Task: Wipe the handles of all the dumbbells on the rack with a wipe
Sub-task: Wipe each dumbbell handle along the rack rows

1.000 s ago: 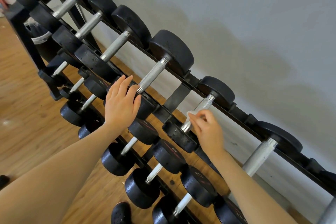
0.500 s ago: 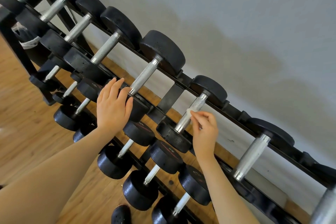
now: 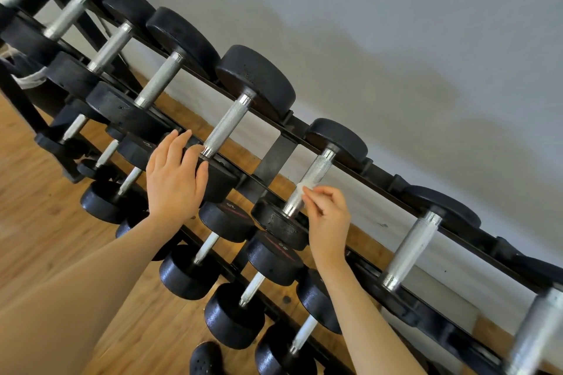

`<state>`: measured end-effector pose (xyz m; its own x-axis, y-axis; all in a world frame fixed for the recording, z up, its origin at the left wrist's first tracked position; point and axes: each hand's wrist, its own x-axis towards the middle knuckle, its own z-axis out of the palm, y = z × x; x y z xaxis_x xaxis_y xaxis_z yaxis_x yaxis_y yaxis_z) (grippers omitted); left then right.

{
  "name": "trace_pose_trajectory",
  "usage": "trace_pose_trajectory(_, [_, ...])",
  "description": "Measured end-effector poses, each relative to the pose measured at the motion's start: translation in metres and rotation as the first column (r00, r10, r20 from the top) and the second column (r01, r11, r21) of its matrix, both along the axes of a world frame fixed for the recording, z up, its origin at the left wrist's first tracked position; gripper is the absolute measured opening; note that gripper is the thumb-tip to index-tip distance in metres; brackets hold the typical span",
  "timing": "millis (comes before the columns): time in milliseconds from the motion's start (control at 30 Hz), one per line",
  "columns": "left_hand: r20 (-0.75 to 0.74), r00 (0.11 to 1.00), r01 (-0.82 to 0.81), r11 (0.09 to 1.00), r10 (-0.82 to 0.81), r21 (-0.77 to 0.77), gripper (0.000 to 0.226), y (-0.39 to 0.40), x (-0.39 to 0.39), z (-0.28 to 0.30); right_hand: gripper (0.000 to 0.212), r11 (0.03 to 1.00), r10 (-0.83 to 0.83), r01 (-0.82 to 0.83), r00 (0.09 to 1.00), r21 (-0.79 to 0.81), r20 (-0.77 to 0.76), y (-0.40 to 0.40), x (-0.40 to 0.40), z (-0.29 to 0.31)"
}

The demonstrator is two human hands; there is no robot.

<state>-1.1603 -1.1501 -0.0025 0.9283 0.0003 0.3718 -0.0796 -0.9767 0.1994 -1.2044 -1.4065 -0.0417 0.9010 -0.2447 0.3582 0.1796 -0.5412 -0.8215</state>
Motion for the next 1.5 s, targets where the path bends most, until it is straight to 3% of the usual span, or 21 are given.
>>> trace_pose_trajectory(267, [-0.001,1.0,-0.002,1.0,0.002,0.001,0.046,0.0,0.0,-0.001,0.018,0.999,-0.038,0.038,0.999,0.036,-0.003,-0.001,0.003,-0.002])
trace_pose_trajectory(433, [0.002,1.0,-0.002,1.0,0.002,-0.018,0.043,-0.001,0.0,-0.001,0.017,0.995,0.059,-0.055,0.997,0.078,-0.046,0.0,-0.013,-0.005])
trace_pose_trajectory(600, [0.001,1.0,-0.001,1.0,0.001,-0.016,0.043,0.0,0.0,-0.002,0.017,0.986,-0.053,0.061,0.997,0.153,-0.056,-0.01,0.002,0.001])
trace_pose_trajectory(700, [0.001,1.0,0.002,1.0,-0.002,-0.017,0.042,0.0,0.001,-0.003,0.017,0.985,-0.006,0.022,0.996,0.172,-0.091,-0.003,-0.004,-0.003])
trace_pose_trajectory(1000, [0.002,1.0,0.003,1.0,-0.003,-0.012,0.042,0.0,0.001,-0.003,0.014,0.975,0.218,-0.196,0.934,0.105,-0.284,-0.013,-0.009,0.002])
trace_pose_trajectory(1333, [0.012,1.0,0.003,1.0,-0.003,-0.018,0.041,0.0,0.0,-0.002,0.014,0.977,0.211,-0.199,0.938,0.071,-0.276,-0.019,-0.011,0.004])
trace_pose_trajectory(1500, [0.01,1.0,0.004,1.0,-0.004,-0.019,0.04,0.0,0.0,-0.002,0.013,0.951,0.285,-0.307,0.912,-0.031,-0.295,-0.012,0.0,0.011])
